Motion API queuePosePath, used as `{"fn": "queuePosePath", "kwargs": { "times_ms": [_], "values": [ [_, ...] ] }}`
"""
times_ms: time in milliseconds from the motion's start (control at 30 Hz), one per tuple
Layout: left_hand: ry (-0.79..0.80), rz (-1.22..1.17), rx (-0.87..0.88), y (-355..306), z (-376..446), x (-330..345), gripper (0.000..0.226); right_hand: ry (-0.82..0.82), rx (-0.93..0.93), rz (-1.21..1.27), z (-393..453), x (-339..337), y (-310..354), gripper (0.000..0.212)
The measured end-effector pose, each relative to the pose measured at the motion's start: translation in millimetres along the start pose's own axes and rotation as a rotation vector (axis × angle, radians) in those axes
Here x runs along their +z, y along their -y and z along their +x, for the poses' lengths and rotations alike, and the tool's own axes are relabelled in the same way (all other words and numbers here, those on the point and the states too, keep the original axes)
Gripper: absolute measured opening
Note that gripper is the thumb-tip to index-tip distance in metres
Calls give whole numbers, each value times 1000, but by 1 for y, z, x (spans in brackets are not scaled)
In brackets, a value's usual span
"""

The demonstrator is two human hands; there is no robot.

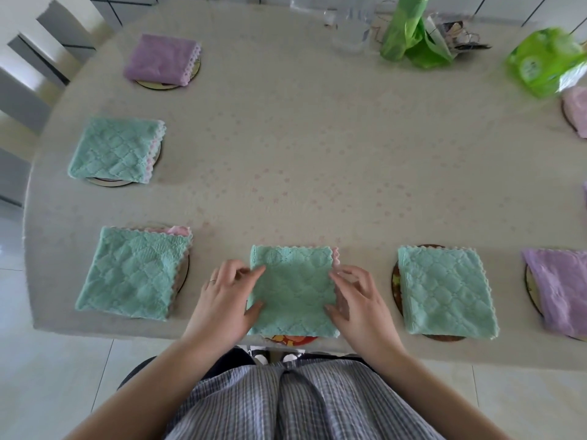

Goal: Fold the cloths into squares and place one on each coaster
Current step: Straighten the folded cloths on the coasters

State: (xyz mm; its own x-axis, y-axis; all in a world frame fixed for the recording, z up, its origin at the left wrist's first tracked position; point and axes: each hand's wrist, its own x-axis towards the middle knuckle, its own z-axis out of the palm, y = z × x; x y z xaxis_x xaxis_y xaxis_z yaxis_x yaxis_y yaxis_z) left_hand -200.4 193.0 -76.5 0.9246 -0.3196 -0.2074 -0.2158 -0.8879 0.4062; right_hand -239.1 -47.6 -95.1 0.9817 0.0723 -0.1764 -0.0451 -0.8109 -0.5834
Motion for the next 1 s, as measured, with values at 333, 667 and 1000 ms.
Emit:
{"fn": "queuePosePath", "kwargs": {
  "times_ms": [333, 667, 1000],
  "values": [
    [142, 356, 268, -2, 25, 29, 80, 149, -149, -482, 22, 17, 7, 73],
    [158, 114, 256, 12, 28, 4, 69, 174, -46, -371, 35, 0, 25, 80],
    [-401, -386, -292, 172, -17, -81, 18, 104, 3, 235, 65, 66, 165, 45]
  ]
}}
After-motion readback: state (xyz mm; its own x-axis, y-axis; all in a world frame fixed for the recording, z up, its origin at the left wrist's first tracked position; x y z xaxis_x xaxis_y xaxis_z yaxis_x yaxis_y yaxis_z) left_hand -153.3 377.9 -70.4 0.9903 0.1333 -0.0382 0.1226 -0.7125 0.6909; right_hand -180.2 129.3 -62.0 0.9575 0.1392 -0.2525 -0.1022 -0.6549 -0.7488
